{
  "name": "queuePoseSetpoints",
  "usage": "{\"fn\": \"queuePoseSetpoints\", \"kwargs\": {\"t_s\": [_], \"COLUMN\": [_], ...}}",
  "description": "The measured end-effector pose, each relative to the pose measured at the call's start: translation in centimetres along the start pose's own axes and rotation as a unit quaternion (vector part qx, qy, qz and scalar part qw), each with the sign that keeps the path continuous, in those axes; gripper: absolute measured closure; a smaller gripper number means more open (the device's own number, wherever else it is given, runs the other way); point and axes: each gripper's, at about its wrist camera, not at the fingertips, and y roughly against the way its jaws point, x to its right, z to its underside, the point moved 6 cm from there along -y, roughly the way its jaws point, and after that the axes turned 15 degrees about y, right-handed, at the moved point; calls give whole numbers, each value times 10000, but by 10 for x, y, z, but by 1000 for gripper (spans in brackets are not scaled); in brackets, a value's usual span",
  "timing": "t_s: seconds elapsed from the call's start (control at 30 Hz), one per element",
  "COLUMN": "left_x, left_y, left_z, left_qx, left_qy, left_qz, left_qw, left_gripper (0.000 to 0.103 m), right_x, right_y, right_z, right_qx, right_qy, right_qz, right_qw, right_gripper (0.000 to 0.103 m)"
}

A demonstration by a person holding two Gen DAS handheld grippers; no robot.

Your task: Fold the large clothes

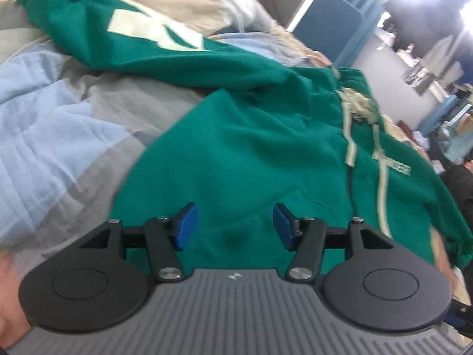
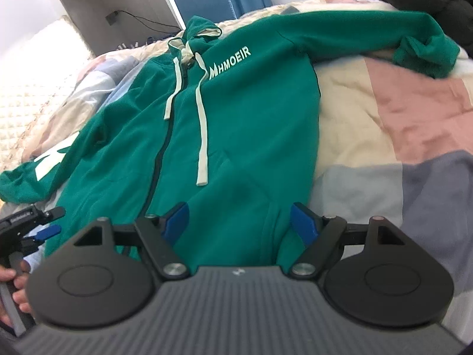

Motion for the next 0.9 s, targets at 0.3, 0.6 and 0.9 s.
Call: {"fn": "queuePoseSetpoints", "kwargs": {"t_s": [0.3, 0.6, 0.9], "left_x": [-6, -25, -41], "left_y": [-12, 4, 7], "left_z": [0, -8, -11], "left_qx": [187, 581, 682], "left_qy": [-277, 79, 149], "left_qz": [-289, -558, -1059], "left_qw": [9990, 9967, 9919], "left_gripper": [40, 40, 38], "right_x": [16, 33, 5], "right_y": [-28, -47, -52], "right_z": [0, 16, 38], "right_qx": [-192, -545, -994], "right_qy": [-147, -1080, -545], "right_qz": [215, -460, -511], "right_qw": [9995, 9916, 9922], "right_gripper": [10, 11, 30]}}
